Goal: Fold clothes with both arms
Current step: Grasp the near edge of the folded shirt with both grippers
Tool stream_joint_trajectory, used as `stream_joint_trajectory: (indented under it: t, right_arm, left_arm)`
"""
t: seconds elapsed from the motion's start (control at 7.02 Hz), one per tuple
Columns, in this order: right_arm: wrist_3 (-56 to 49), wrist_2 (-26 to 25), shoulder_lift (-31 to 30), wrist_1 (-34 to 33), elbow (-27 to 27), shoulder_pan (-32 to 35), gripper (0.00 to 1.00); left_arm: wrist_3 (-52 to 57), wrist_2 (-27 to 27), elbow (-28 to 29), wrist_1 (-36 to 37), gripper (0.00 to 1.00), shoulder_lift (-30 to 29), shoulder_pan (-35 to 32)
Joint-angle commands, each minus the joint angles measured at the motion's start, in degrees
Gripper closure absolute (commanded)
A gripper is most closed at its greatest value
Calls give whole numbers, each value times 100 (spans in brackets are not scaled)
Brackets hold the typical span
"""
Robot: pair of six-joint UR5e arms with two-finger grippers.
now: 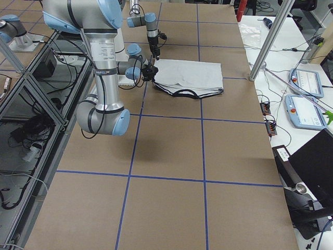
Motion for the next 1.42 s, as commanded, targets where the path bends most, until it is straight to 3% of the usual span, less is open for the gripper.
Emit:
stream_joint_trajectory:
  t: [0.0,0.14,0.43,0.71,0.85,1.28]
  right_arm:
    - [0,-3,7,0,0,-1,100]
    - [0,6,-2,0,0,-1,100]
    - [0,-3,-2,0,-9,-1,100]
    - [0,6,-2,0,0,-1,100]
    - [0,6,-2,0,0,-1,100]
    - [-9,23,-202,0,174,8,100]
  left_arm:
    - [39,-2,30,0,29,-2,-3]
    - [39,-2,30,0,36,-37,-3]
    - [39,-2,144,9,41,-160,6]
    - [39,-2,144,9,84,-151,-12]
    - [39,-2,101,9,100,-160,-21]
    - [31,-11,-310,9,100,-125,-21]
